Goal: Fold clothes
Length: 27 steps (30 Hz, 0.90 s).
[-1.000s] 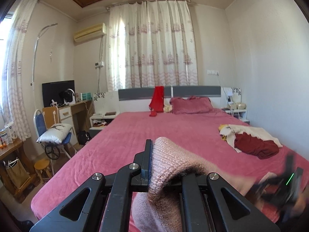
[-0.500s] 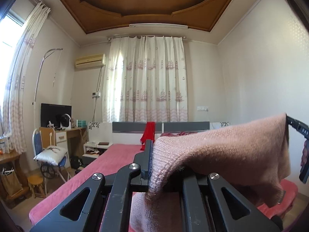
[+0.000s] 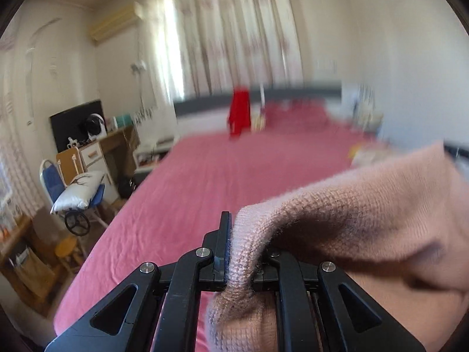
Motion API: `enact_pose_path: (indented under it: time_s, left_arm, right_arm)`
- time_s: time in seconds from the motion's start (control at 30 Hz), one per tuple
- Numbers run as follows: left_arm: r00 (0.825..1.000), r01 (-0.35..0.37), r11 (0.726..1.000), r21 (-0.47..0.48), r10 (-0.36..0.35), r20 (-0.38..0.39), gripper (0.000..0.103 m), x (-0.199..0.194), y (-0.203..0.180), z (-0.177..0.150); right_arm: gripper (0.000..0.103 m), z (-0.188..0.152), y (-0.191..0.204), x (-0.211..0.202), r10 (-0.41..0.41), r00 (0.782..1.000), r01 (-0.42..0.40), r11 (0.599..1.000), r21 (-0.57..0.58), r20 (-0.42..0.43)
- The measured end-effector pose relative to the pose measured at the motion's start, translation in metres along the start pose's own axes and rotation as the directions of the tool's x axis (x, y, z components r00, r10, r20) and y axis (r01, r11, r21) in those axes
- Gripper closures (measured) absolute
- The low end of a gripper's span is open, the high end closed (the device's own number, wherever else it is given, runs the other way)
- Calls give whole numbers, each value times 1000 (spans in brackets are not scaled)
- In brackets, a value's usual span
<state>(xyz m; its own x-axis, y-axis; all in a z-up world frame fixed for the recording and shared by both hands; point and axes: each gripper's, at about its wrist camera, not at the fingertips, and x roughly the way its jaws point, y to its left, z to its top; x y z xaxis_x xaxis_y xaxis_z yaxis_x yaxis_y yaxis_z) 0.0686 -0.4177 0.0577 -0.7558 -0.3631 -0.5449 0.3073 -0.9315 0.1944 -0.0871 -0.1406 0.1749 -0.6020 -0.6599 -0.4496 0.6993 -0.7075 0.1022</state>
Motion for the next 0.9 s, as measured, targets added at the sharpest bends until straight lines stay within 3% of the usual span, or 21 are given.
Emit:
enact_pose_path:
  time_s: [0.07,0.13,0.17,0.2,0.23,0.3,0.37,0.5,0.67,0.8,0.83,0.87,0.9]
  left_arm:
    - [991,3,996,93,9,-131,92,93,-9,-9]
    - [959,41,995,86,-15,-282,92,159,-14,-29]
    - [943,56,997,51,-36,-330,92,179,-15,-40]
    - [925,69,997,16,-58,-377,92,198,-16,-51]
    - [918,80,997,-8,-77,-390,92,208,-17,-59]
    - [933,98,995,-29,-102,-345,92,197,-16,-64]
    - [942,115,992,-56,-127,-311,90,183,-14,-70]
    - [940,125,988,-95,-149,-308,87,145,-10,-81]
    - [923,146,989,-14,-141,-357,87,104,-32,-99]
    - [909,143,985,96,-93,-406,87,95,-57,-116]
    - [909,131,984,119,-72,-411,87,97,-60,-118]
    - [909,118,985,127,-55,-412,87,100,-60,-115]
    - [912,108,986,129,-46,-408,86,103,-58,-112]
  right_arm:
    - [89,-24,-19,91,-44,984,48,999,18,-174]
    - [82,-55,-40,173,-65,932,86,995,44,-358]
    - [82,-73,-52,202,-51,896,99,991,86,-442]
    - [82,-88,-62,215,-27,875,99,987,125,-484]
    - [82,-99,-68,209,6,880,81,984,162,-475]
    - [82,-120,-79,191,57,885,48,976,213,-462]
    - [81,-143,-77,154,63,870,34,982,187,-489]
    - [80,-188,-75,78,71,837,10,989,146,-543]
    - [75,-238,-63,1,58,767,55,986,156,-639]
    - [70,-281,-43,2,11,675,93,991,99,-738]
    - [70,-289,-38,7,-23,674,93,994,54,-738]
    - [74,-291,-33,9,-54,695,86,996,9,-717]
    - [85,-289,-28,11,-85,704,73,996,-47,-705]
